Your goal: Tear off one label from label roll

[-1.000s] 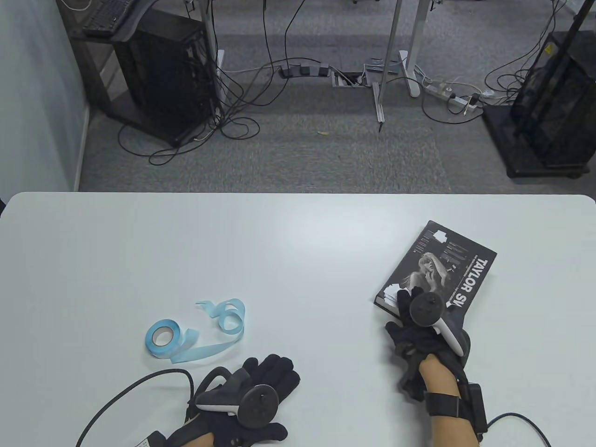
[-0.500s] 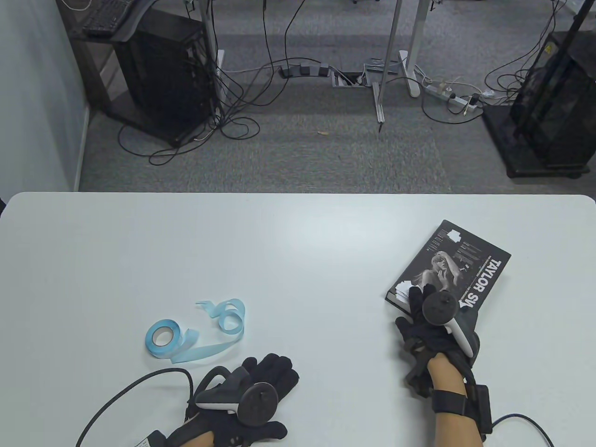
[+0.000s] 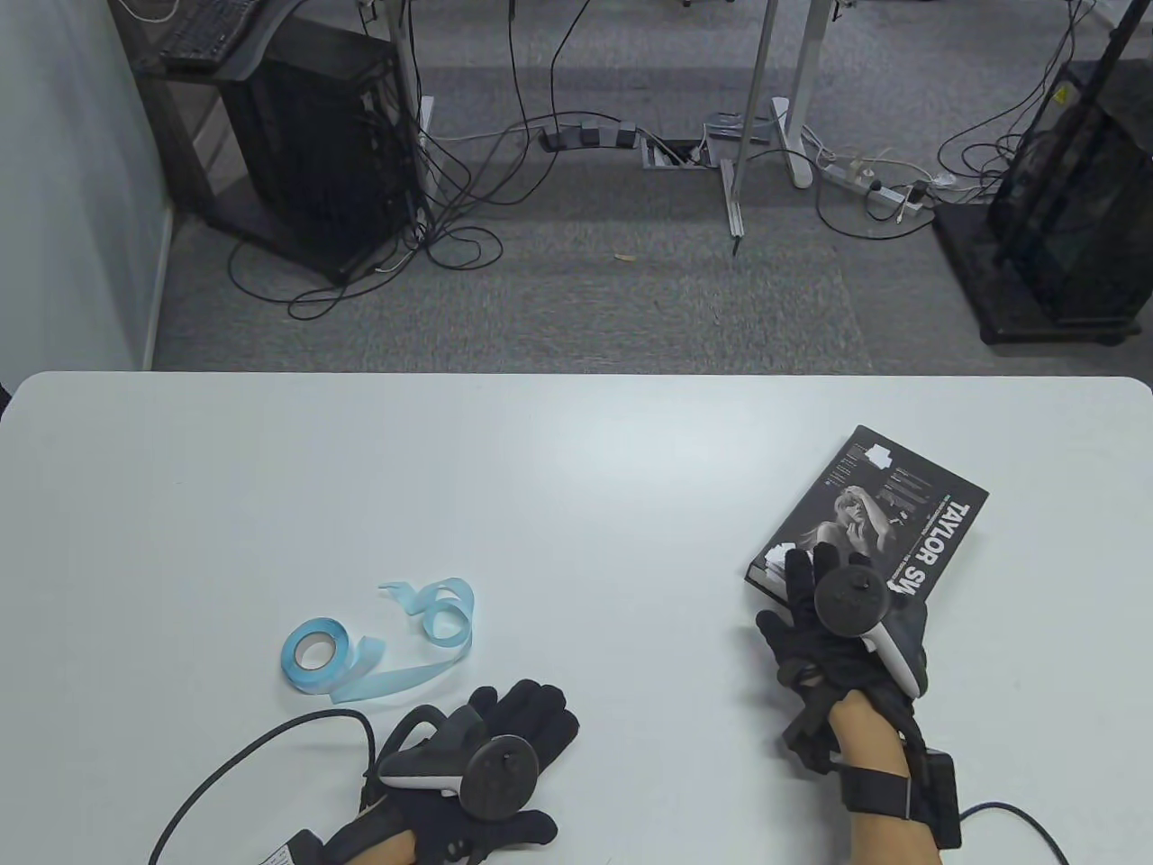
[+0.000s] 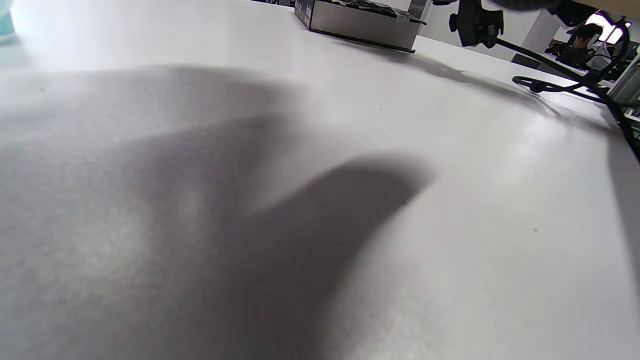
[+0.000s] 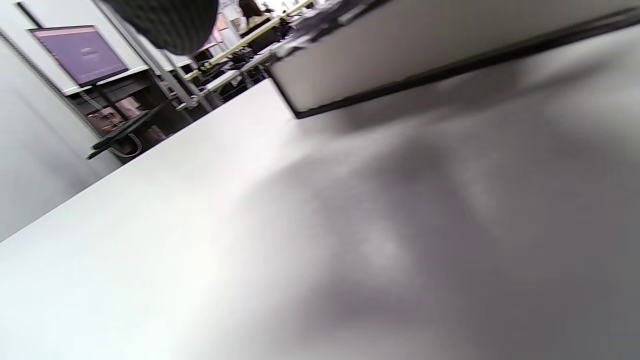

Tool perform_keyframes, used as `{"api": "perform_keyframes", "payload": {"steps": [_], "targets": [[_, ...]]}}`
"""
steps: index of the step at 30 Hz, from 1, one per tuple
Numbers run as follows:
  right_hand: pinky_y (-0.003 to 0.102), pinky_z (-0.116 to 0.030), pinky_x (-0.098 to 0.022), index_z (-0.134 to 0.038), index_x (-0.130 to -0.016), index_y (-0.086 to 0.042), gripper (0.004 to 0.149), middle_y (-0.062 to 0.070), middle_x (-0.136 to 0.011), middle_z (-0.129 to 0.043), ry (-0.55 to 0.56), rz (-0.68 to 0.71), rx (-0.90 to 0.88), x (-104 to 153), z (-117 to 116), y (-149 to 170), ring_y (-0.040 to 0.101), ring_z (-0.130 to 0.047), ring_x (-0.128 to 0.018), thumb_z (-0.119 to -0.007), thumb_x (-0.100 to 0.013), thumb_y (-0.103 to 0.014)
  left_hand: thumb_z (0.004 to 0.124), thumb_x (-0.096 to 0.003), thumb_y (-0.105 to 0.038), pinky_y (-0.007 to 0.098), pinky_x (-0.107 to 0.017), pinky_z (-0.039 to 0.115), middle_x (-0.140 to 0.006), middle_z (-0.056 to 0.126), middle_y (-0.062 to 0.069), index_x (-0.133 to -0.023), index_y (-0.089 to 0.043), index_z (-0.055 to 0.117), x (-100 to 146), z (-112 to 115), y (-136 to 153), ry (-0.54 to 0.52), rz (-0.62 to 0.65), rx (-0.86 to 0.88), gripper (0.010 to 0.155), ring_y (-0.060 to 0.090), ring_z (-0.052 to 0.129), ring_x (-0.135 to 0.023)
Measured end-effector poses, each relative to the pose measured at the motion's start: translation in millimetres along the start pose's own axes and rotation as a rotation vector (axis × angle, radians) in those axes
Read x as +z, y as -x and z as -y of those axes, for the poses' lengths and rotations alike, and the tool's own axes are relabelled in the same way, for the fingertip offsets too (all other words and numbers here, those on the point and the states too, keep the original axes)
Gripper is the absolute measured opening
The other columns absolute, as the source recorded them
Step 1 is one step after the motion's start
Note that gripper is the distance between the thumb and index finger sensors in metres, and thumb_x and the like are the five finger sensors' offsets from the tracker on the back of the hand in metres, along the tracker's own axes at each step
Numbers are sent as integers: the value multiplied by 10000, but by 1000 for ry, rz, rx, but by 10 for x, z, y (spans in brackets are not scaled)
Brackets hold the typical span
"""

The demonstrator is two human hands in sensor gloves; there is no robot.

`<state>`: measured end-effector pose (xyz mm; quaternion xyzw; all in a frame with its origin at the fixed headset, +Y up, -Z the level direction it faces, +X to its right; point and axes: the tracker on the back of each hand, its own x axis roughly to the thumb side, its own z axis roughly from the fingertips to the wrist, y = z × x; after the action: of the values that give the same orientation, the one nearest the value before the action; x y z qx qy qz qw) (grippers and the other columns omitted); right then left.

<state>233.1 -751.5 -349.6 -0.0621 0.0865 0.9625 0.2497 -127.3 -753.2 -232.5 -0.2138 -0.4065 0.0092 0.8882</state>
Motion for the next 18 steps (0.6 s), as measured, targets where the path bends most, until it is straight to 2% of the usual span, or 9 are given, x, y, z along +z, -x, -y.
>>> {"api": "perform_keyframes", "payload": {"steps": [5, 12, 18], "targets": [[631, 48, -640, -228, -1013, -371, 757, -19, -1107, -52, -32, 153, 37, 239, -84, -428, 310, 63, -1016, -717, -456, -529, 547, -430, -667, 653, -689, 181, -1095, -49, 118, -1021, -193, -5, 9, -18, 46, -11, -13, 7, 937, 390, 62, -1064], [637, 40, -639, -204, -1010, -367, 772, -14, -1109, -55, -133, 395, 124, 657, -444, -1139, 317, 54, -1020, -710, -454, -544, 547, -431, -666, 649, -693, 192, -1093, -52, 117, -1020, -193, -6, 27, -39, 154, -32, -43, 19, 937, 388, 56, -1061], [638, 39, -637, -192, -1008, -365, 780, -12, -1109, -56, -230, 478, 207, 814, -799, -1384, 318, 52, -1019, -708, -452, -548, 544, -432, -668, 647, -696, 195, -1091, -59, 116, -1019, -193, -11, 12, -32, 250, -28, -82, 18, 937, 387, 49, -1060]]}}
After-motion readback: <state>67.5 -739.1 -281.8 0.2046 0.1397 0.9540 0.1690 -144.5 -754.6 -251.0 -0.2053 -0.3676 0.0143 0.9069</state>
